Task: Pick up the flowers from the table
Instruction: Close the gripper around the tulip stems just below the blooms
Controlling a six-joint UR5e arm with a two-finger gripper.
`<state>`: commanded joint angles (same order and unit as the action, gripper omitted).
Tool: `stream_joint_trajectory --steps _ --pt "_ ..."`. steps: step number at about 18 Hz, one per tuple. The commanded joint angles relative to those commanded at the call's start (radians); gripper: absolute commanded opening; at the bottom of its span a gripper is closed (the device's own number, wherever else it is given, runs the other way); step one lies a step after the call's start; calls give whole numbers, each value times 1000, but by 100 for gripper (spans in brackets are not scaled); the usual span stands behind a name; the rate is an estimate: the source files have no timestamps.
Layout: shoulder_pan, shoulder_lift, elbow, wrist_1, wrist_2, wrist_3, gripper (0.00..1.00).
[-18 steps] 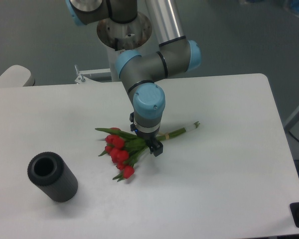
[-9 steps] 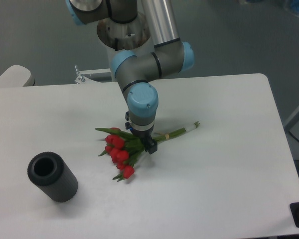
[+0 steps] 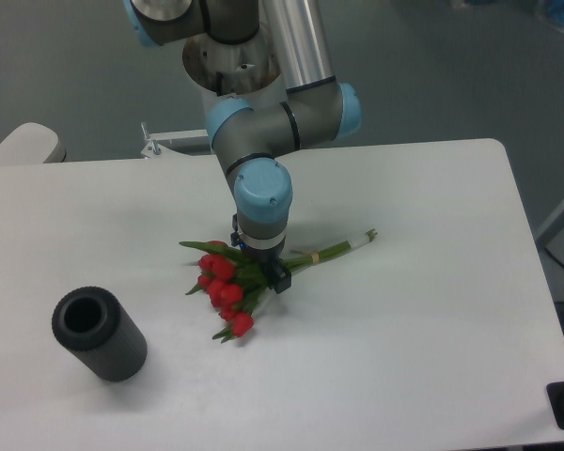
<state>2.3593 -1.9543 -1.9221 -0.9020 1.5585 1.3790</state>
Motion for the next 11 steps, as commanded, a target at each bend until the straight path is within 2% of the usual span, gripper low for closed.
stream_joint_trajectory --steps 3,6,11 --pt "0 -6 3 6 3 3 72" --pt "0 -6 12 6 3 18 62" --pt "5 -3 28 6 3 40 35"
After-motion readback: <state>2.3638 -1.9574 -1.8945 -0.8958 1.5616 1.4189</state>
